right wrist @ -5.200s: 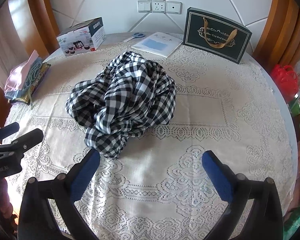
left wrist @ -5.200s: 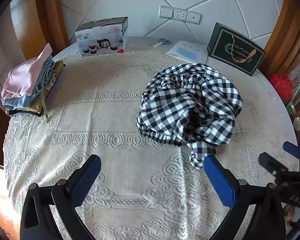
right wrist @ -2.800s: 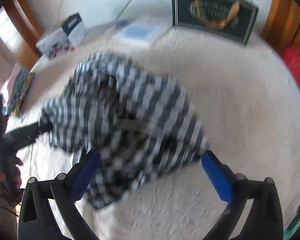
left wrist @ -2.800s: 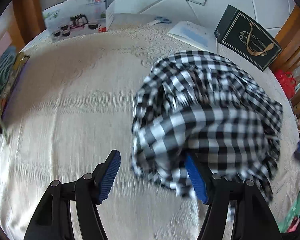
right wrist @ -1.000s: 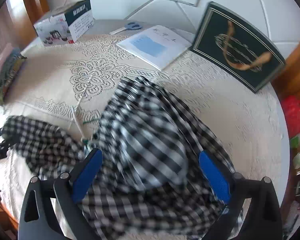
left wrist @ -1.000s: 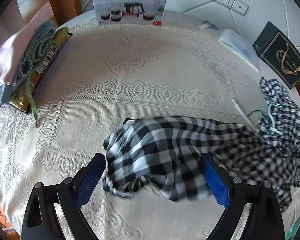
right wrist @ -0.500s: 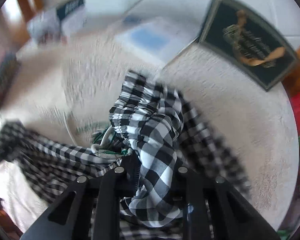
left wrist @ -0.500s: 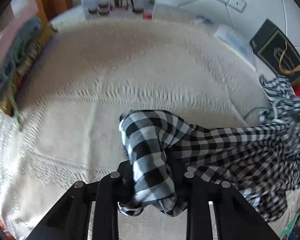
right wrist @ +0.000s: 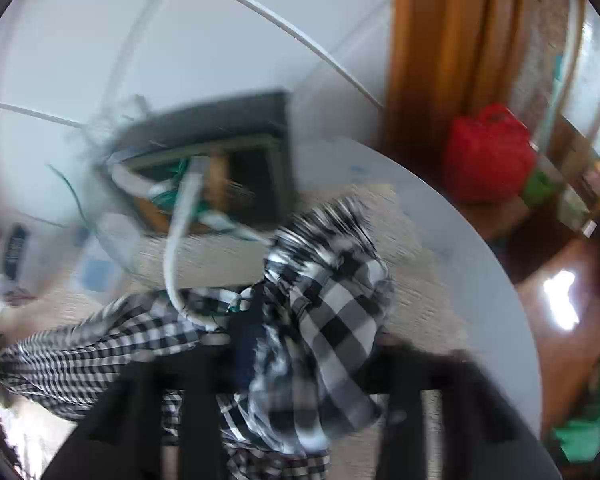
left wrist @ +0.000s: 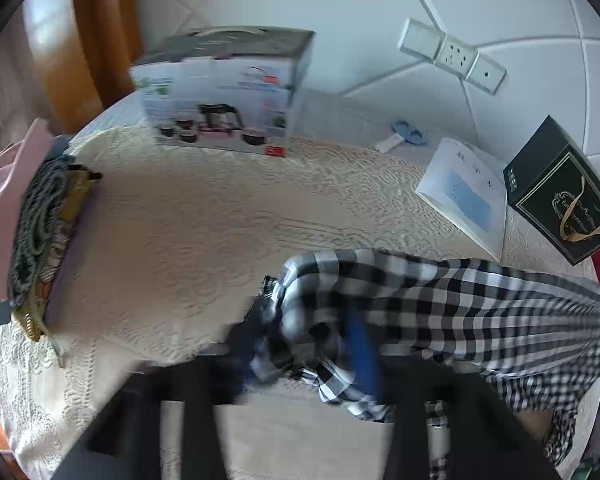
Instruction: Fold clothes
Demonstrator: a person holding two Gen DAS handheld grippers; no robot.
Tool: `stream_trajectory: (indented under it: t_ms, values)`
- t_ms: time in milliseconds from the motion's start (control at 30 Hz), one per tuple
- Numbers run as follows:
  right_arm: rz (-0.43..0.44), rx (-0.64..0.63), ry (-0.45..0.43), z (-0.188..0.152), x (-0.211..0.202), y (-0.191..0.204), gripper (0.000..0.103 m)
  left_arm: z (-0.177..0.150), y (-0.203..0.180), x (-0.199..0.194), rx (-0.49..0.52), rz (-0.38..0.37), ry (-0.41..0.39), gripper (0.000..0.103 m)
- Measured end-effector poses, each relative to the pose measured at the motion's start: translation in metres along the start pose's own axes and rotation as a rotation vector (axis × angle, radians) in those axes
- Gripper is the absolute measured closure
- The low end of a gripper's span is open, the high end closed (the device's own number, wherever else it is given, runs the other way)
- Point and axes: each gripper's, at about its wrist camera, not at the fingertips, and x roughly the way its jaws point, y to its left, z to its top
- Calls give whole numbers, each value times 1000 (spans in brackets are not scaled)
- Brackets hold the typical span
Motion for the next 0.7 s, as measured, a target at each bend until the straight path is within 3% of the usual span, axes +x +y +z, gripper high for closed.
stream_trajectory:
  t_ms: [33, 67, 233, 500, 600, 700]
  values:
    - [-12, -1, 6, -4, 6, -6, 24, 0, -8, 1, 11, 7, -4, 16]
    - [-22, -2, 11, -7, 11, -12, 22, -4, -15, 1, 23, 3, -6, 15]
    - [-2, 0, 38, -34, 19, -30, 21, -46, -31, 1, 56, -42, 44, 12]
    - [22, -55, 163, -98, 39, -51, 21, -165, -67, 13, 181, -134, 179, 12]
    - [34, -49, 182, -110, 37, -62, 21, -195, -83, 15, 179, -190, 199, 12]
    - [21, -40, 183, -112, 35, -74, 20, -213, -102, 21, 190, -155, 202, 12]
